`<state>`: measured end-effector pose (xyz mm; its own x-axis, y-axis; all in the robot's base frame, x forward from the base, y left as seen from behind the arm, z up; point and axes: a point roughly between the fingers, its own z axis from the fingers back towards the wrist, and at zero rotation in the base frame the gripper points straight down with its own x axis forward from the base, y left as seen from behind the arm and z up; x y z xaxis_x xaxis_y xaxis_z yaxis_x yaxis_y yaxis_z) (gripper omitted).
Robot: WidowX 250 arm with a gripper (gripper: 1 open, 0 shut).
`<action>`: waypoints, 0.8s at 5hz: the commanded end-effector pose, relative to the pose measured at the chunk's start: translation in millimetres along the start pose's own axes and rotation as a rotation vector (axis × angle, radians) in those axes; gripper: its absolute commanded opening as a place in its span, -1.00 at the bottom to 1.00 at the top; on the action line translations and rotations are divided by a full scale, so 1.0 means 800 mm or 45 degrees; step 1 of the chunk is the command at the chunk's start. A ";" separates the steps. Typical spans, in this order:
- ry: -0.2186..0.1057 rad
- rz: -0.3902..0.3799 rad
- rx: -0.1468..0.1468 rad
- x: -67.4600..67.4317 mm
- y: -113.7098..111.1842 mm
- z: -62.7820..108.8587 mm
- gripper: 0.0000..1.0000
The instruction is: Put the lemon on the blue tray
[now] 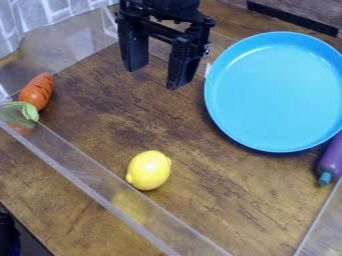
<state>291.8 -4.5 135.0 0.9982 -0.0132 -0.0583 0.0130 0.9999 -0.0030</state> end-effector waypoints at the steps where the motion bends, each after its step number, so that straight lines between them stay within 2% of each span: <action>1: 0.017 -0.019 -0.001 -0.001 -0.001 -0.010 1.00; 2: 0.032 -0.041 -0.003 -0.003 -0.003 -0.020 1.00; 4: 0.037 -0.124 0.001 -0.008 -0.001 -0.050 1.00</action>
<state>279.6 -5.4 89.6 0.9887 -0.0995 -0.1125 0.0986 0.9950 -0.0137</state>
